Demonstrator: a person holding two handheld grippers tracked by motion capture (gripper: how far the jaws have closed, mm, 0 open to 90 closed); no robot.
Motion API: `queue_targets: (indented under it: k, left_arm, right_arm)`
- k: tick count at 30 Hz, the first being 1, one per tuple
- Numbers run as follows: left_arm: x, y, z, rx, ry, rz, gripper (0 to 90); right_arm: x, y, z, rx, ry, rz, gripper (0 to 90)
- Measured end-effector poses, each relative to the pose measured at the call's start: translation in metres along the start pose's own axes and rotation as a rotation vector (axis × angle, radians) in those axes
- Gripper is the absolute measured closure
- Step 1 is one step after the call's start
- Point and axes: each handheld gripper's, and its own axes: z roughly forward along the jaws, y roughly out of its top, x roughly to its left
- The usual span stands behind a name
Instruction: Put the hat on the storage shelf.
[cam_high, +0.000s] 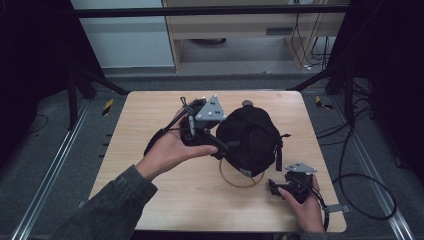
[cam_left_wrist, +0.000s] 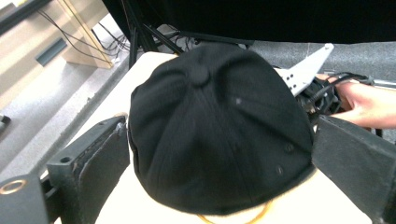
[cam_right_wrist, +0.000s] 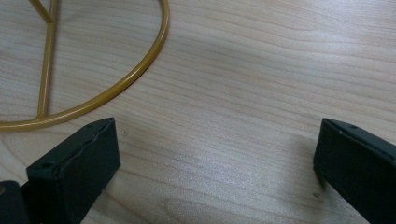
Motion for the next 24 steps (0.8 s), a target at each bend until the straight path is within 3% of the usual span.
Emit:
queue_targets:
  k: [9, 14, 24]
  left_arm:
    - [0.004, -0.031, -0.017, 0.008, 0.022, -0.034, 3.7]
    - [0.006, -0.059, -0.023, 0.042, 0.030, -0.061, 3.7]
    - [0.008, -0.094, -0.026, 0.109, 0.043, -0.079, 3.7]
  right_arm:
    - [0.000, 0.000, 0.000, 0.000, -0.001, 0.002, 0.6]
    - [0.000, 0.000, 0.000, 0.000, 0.001, 0.002, 0.6]
    - [0.000, 0.000, 0.000, 0.000, 0.001, 0.001, 0.6]
